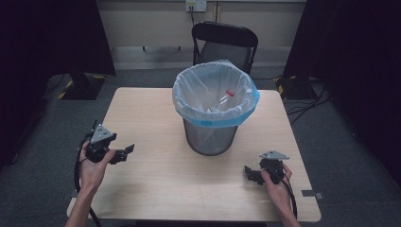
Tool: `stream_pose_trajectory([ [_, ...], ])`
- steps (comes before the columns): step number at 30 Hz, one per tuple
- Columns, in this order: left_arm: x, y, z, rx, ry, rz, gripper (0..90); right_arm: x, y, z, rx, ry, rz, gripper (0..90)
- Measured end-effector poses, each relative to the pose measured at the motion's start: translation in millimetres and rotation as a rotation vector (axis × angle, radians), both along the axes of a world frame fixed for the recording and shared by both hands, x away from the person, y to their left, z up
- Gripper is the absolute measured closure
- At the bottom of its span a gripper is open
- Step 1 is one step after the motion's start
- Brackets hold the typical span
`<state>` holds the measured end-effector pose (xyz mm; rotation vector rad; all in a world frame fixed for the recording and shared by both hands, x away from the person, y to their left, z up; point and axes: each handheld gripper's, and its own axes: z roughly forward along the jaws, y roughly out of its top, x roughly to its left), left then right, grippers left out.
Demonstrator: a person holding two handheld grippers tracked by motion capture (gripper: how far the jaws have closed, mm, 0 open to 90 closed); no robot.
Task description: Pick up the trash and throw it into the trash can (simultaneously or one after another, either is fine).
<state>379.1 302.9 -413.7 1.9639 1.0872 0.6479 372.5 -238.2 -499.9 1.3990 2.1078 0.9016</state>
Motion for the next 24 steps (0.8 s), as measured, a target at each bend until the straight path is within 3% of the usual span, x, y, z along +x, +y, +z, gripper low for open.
stream_pose_trajectory([
  [9,-5.8,1.2,-29.8,0.035,0.107,0.0,16.5,0.0,0.0,0.0,0.0,0.0,0.0,9.7],
  [18,-11.4,-1.6,-57.1,0.057,0.138,0.029,16.5,0.0,0.0,0.0,0.0,0.0,0.0,9.6],
  [24,-12.0,-5.0,-73.3,0.061,0.179,0.05,16.4,0.0,0.0,0.0,0.0,0.0,0.0,9.7],
])
